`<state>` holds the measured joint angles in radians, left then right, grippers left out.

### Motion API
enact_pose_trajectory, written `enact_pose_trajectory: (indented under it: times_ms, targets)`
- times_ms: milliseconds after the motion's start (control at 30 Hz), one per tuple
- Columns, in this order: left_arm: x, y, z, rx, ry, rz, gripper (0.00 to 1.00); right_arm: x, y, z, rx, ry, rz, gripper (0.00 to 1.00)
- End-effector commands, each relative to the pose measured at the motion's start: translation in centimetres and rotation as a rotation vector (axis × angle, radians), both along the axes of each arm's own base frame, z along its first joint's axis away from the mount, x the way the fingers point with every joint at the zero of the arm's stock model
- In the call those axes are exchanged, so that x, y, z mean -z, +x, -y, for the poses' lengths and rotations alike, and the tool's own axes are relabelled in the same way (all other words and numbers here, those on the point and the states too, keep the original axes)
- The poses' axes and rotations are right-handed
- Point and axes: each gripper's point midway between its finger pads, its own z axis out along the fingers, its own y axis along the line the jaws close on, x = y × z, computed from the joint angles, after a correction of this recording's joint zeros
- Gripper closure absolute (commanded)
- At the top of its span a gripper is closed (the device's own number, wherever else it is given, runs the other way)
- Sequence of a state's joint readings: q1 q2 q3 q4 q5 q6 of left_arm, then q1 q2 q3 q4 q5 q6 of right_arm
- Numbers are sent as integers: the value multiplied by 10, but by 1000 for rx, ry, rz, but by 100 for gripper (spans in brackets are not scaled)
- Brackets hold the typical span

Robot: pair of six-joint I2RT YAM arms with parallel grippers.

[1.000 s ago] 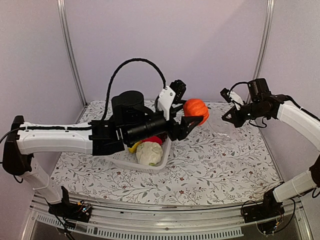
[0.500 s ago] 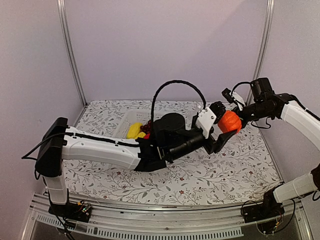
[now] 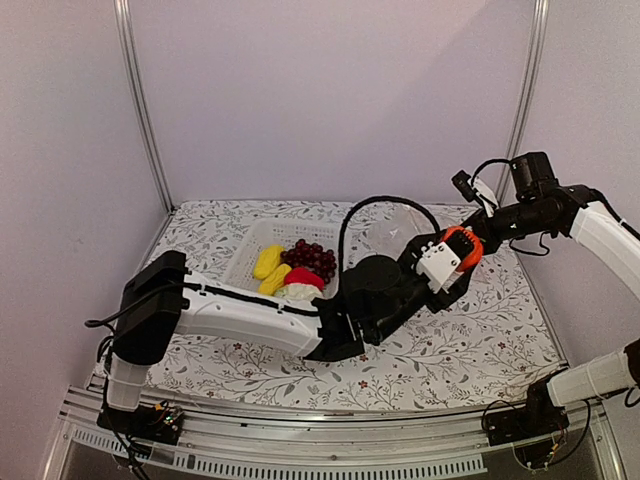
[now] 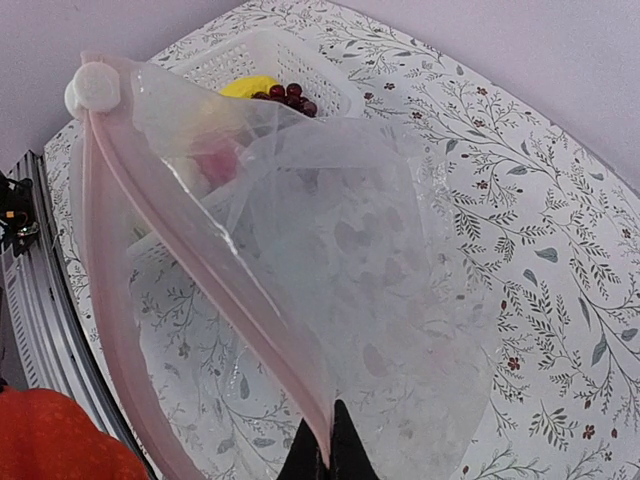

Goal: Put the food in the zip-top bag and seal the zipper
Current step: Place the fake vegetable in the zipper food storage bag.

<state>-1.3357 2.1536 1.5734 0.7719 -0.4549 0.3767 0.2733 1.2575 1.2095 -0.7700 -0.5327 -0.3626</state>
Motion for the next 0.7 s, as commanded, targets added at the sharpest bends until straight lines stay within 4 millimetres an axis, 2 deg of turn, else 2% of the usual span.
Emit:
enact_pose_trajectory:
  times_ms: [0,133,500,667]
  targets:
    - [34,35,-7,-184,124,31,59,-16,-19,-10,-51,53,-8,100]
    - [43,39,-9,-223,142,64,59,-18,-21,-11,-55,60,-13,100]
    - [44,42,-25,-291,122,185,59,-14,-24,-11,-60,60,-27,100]
    - [48,49,-16,-267,150,124,55,-11,-26,-9,-59,52,-25,100]
